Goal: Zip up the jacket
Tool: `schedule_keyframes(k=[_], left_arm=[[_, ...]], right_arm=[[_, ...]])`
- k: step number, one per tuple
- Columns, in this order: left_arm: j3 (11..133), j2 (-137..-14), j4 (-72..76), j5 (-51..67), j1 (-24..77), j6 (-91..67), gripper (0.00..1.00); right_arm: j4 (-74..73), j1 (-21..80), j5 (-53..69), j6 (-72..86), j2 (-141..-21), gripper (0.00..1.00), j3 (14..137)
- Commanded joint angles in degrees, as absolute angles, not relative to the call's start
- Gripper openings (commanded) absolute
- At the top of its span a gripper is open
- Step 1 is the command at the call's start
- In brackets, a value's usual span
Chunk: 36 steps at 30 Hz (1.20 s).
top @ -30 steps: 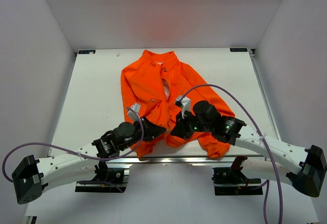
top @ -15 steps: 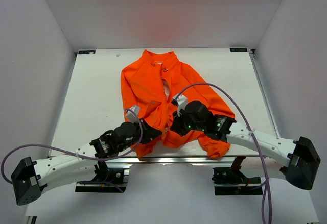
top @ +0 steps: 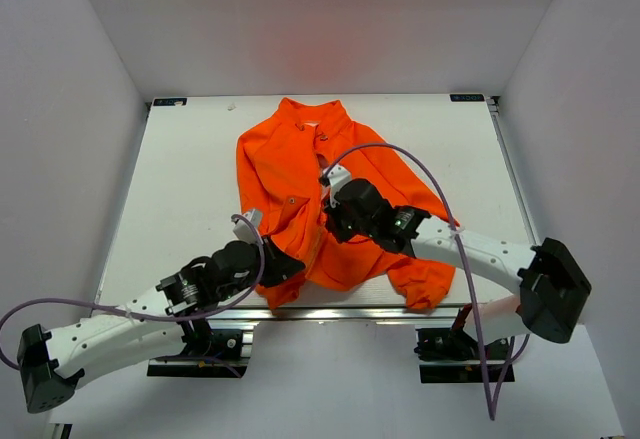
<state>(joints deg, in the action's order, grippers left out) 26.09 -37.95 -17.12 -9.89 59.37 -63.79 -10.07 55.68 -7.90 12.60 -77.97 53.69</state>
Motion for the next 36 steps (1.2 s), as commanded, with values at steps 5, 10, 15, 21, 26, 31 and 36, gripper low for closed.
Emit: schedule_keyframes(k=[5, 10, 15, 21, 26, 31, 36], left_arm=[[27.6, -33.23, -26.28, -8.0, 59.68, -66.36, 0.0], [28.74, -32.08, -29.26, -9.05, 59.68, -66.8, 0.0], [28.65, -30.33, -32.86, -7.47, 59.68, -68.64, 0.0], [27.86, -28.04, -36.29, -6.86, 59.68, -70.4, 0.0], [26.46, -27.07, -39.11, -4.05, 59.68, -73.04, 0.0], [26.02, -26.81, -42.45, -3.34, 59.68, -73.65, 0.0], [26.02, -26.63, -45.61, -2.29, 59.68, -74.7, 0.0]], right_arm=[[-3.34, 48.0, -14.85, 8.53, -86.55, 0.0, 61.95], [-2.64, 44.92, -16.07, 5.28, -92.19, 0.0, 67.93], [1.04, 40.79, -19.06, 1.33, -101.5, 0.0, 76.7], [2.19, 34.99, -20.04, -2.17, -113.01, 0.0, 88.84], [1.58, 31.56, -20.48, -4.04, -123.54, 0.0, 103.75], [1.23, 28.66, -19.69, -5.36, -136.63, 0.0, 120.29], [5.27, 26.9, -21.09, -6.5, -146.68, 0.0, 135.32]])
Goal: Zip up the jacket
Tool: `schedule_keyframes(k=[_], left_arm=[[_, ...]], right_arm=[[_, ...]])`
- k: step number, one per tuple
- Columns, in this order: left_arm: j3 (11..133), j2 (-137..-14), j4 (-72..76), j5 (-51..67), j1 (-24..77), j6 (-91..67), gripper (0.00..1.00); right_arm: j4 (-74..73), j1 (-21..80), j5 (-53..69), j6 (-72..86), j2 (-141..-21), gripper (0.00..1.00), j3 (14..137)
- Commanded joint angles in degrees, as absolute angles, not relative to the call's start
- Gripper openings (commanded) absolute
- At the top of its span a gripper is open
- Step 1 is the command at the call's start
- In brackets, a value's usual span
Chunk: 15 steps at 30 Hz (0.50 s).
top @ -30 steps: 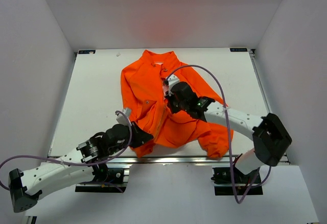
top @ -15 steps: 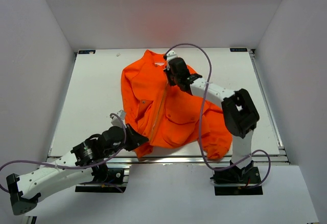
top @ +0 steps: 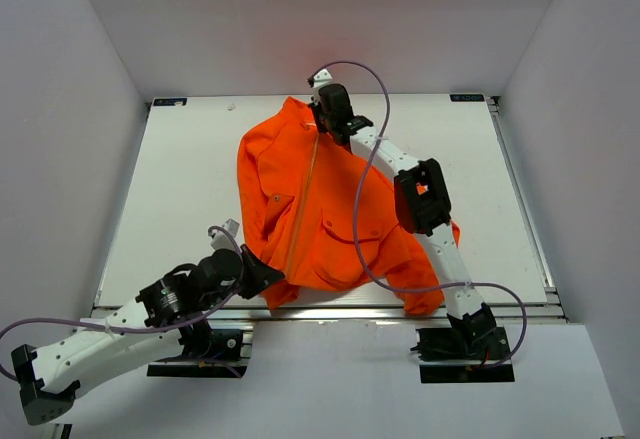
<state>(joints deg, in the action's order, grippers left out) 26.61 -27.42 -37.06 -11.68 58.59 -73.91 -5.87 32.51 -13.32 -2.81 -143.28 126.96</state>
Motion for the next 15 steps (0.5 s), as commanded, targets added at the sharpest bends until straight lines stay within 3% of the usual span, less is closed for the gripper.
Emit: schedule_keyframes(k=[1, 7, 9, 11, 12, 13, 14, 15], left_arm=[[26.02, -26.54, -46.31, -1.59, 59.68, -75.06, 0.0], [24.96, -24.96, -48.86, 0.0, 59.68, -76.64, 0.0], [25.4, -24.87, -51.48, -0.96, 59.68, -76.55, 0.0], [26.19, -24.61, -52.03, -2.98, 59.68, -76.29, 0.0], [26.71, -24.7, -51.86, -3.68, 59.68, -75.77, 0.14], [27.85, -24.87, -51.68, -4.21, 59.68, -75.33, 0.38], [28.47, -25.05, -51.94, -4.91, 59.68, -74.97, 0.69], [29.35, -25.83, -52.38, -5.27, 59.68, -74.71, 0.98]], right_arm=[[6.06, 26.55, -21.09, -6.24, -148.08, 0.0, 136.05], [12.83, 25.66, -18.99, -6.85, -149.59, 0.0, 135.88], [10.3, 25.75, -12.88, -6.51, -148.37, 0.0, 135.36], [13.34, 25.93, -7.06, -5.45, -141.88, 0.0, 124.94], [15.1, 26.01, -4.51, -4.67, -139.68, 0.0, 121.24], [17.12, 26.1, -1.18, -4.05, -136.0, 0.0, 118.42], [16.7, 26.19, -0.45, -3.69, -134.57, 0.09, 115.95], [15.66, 26.19, 2.95, -2.82, -133.52, 0.29, 115.58]])
